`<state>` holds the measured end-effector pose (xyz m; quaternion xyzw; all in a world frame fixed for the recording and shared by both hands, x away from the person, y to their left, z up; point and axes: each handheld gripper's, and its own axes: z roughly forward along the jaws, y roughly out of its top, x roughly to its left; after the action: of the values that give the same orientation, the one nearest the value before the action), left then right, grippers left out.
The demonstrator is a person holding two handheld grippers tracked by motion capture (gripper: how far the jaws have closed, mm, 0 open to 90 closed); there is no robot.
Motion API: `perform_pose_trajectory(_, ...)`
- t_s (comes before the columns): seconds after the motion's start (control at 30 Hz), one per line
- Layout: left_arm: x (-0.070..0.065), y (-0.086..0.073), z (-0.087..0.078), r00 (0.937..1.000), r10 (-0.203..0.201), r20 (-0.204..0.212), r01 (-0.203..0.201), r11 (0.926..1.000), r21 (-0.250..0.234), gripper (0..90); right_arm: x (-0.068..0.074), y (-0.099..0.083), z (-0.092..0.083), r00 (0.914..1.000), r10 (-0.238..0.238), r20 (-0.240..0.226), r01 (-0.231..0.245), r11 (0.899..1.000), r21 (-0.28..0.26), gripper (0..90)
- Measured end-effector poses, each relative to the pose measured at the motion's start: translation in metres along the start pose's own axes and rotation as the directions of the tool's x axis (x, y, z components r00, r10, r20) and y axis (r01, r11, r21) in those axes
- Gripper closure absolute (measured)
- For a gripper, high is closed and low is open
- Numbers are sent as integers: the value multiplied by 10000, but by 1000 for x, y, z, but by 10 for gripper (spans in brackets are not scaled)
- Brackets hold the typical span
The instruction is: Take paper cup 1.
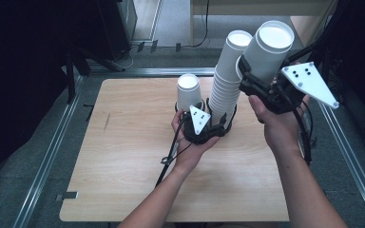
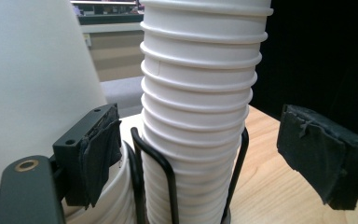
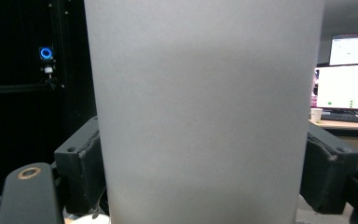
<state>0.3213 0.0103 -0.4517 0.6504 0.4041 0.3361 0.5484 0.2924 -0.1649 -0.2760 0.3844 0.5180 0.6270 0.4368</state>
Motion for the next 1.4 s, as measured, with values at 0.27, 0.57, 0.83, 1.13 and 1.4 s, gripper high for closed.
perform_pose_trajectory(0.27,10,1,-27,9998,202,11,-202,9997,-108,135,6,-20,-11,9999,71,-98,-69,9998,204,167)
perform_pose_trajectory(0.57,22,-2,-55,9998,215,4,-215,9998,-22,125,8,-39,-26,9998,13,-183,-6,9994,358,167)
perform_pose_trajectory(0.83,28,-6,-77,9990,336,286,-343,9991,241,118,3,-59,-38,9999,-19,-112,27,9975,706,167)
perform_pose_trajectory(1.13,38,-12,-98,9990,196,400,-224,9972,709,96,-3,-83,-49,10000,29,-94,-19,9947,1030,167)
perform_pose_trajectory(1.4,48,-26,-114,9984,-291,486,237,9939,1081,80,0,-115,-60,9996,-263,-129,280,9886,1481,164)
